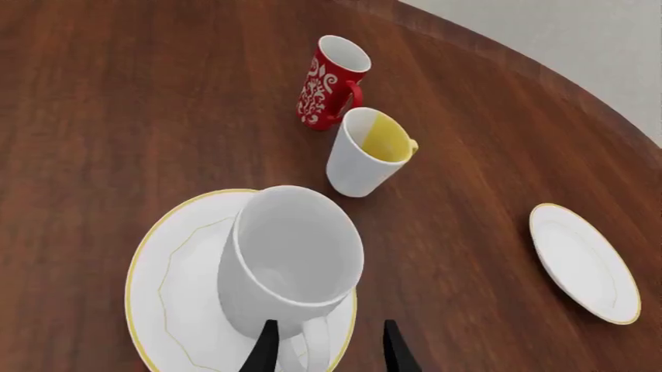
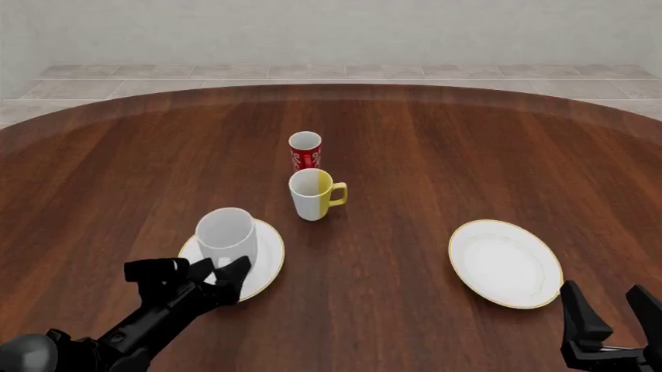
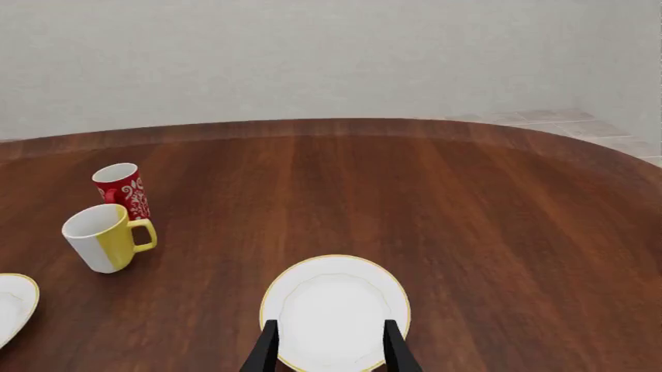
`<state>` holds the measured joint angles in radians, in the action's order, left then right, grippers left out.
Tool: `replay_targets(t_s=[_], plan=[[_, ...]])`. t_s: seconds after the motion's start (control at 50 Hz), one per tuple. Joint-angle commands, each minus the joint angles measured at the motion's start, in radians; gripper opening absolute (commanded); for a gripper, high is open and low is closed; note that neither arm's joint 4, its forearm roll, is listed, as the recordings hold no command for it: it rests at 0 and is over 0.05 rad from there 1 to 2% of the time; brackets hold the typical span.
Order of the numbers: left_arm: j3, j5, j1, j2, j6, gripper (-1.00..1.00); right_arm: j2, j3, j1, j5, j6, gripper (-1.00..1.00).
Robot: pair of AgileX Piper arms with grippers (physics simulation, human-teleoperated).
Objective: Put the white mug on the left plate.
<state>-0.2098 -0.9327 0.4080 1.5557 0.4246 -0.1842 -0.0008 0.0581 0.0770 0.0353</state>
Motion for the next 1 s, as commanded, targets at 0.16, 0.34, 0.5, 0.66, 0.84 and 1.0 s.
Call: replay_targets(t_s=[0.16,0.34,0.5,0.66,0.84,1.0], plan=[[-0.007,0.005,0.006,0.002,0.000,1.00,0.006,0.000,0.001,-0.008,0.000,1.00],[-0.007,0.011,0.008,-0.006,-0.002,1.00,0.003,0.000,0.000,-0.006,0.001,1.00],[-0.007,0.050,0.007,-0.046,-0.008,1.00,0.015,0.000,0.002,-0.018,0.001,1.00],[0.005,0.123,0.001,-0.145,-0.025,1.00,0.014,0.000,0.002,-0.016,0.001,1.00],[0.013,0.219,-0.019,-0.266,-0.045,1.00,0.021,0.000,0.002,-0.021,0.001,1.00],[0.016,0.338,-0.022,-0.402,-0.065,1.00,0.019,0.000,0.001,-0.020,0.003,1.00]])
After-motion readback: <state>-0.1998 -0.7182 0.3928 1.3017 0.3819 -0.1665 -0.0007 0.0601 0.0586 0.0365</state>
